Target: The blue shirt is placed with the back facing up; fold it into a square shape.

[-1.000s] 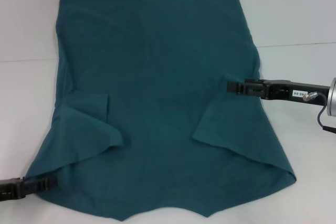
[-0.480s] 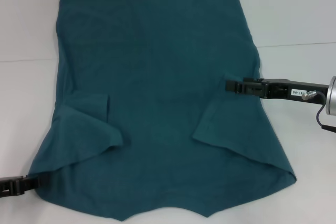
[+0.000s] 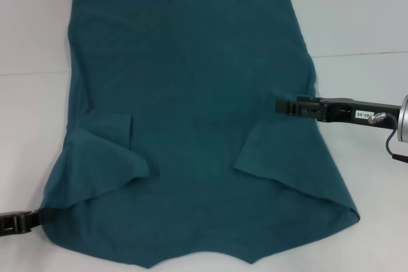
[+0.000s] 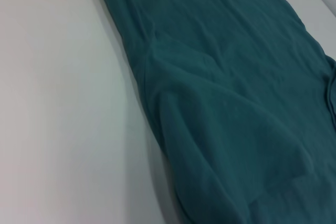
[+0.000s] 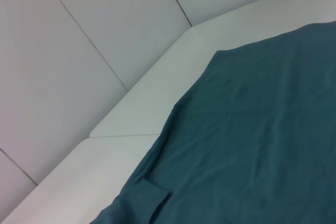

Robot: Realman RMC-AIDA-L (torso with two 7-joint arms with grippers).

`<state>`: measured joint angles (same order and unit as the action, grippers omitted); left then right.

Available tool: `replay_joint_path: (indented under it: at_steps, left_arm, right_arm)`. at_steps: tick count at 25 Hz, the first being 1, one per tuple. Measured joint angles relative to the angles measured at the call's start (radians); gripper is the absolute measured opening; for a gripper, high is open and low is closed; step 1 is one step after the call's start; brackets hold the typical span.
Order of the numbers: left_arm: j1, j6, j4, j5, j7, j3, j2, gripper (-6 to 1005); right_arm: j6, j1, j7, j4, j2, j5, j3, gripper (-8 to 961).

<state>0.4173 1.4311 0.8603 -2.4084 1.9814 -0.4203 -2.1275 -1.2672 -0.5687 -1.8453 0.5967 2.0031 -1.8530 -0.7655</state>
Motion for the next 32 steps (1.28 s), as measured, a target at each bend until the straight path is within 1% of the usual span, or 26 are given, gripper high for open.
replay_joint_path:
  at_steps: [5, 6, 7, 9, 13, 15, 20, 23, 27, 29, 32]
  left_arm:
    - [0.0, 0.0, 0.001, 0.0, 0.003, 0.002, 0.001, 40]
    - [0.001, 0.001, 0.002, 0.0, 0.004, 0.004, 0.001, 14]
    - [0.001, 0.001, 0.002, 0.001, 0.004, 0.005, 0.001, 14]
    - [0.001, 0.005, 0.002, 0.004, 0.005, 0.007, 0.002, 14]
    - [-0.001, 0.008, 0.002, 0.002, 0.017, 0.01, 0.004, 14]
    - [-0.003, 0.009, 0.002, 0.002, 0.018, 0.012, 0.004, 14]
    - [-0.007, 0.008, 0.002, 0.006, 0.018, 0.022, 0.006, 14]
    - [-0.008, 0.006, 0.002, 0.006, 0.018, 0.022, 0.006, 14]
    - [-0.008, 0.009, 0.002, 0.008, 0.017, 0.022, 0.006, 14]
    - [-0.008, 0.01, 0.002, 0.008, 0.018, 0.022, 0.005, 14]
    - [-0.008, 0.011, 0.001, 0.009, 0.018, 0.022, 0.005, 14]
  right_arm:
    - [0.003, 0.001, 0.0, 0.0, -0.008, -0.004, -0.005, 898]
    - [-0.002, 0.001, -0.016, 0.002, -0.015, -0.027, -0.005, 898]
    - [-0.002, 0.001, -0.016, 0.002, -0.015, -0.027, -0.005, 898]
    - [-0.009, 0.001, -0.065, 0.014, -0.025, -0.074, -0.007, 897]
    - [-0.031, -0.003, -0.207, 0.03, -0.053, -0.207, -0.008, 896]
    - [-0.066, -0.002, -0.272, 0.043, -0.065, -0.259, -0.004, 896]
    - [-0.117, 0.021, -0.36, 0.054, -0.088, -0.31, 0.001, 894]
    - [-0.12, 0.028, -0.394, 0.054, -0.091, -0.355, 0.002, 889]
    - [-0.122, 0.026, -0.409, 0.054, -0.085, -0.44, 0.002, 879]
    - [-0.121, 0.026, -0.41, 0.054, -0.081, -0.461, 0.001, 879]
    - [-0.117, 0.029, -0.41, 0.054, -0.08, -0.465, 0.005, 878]
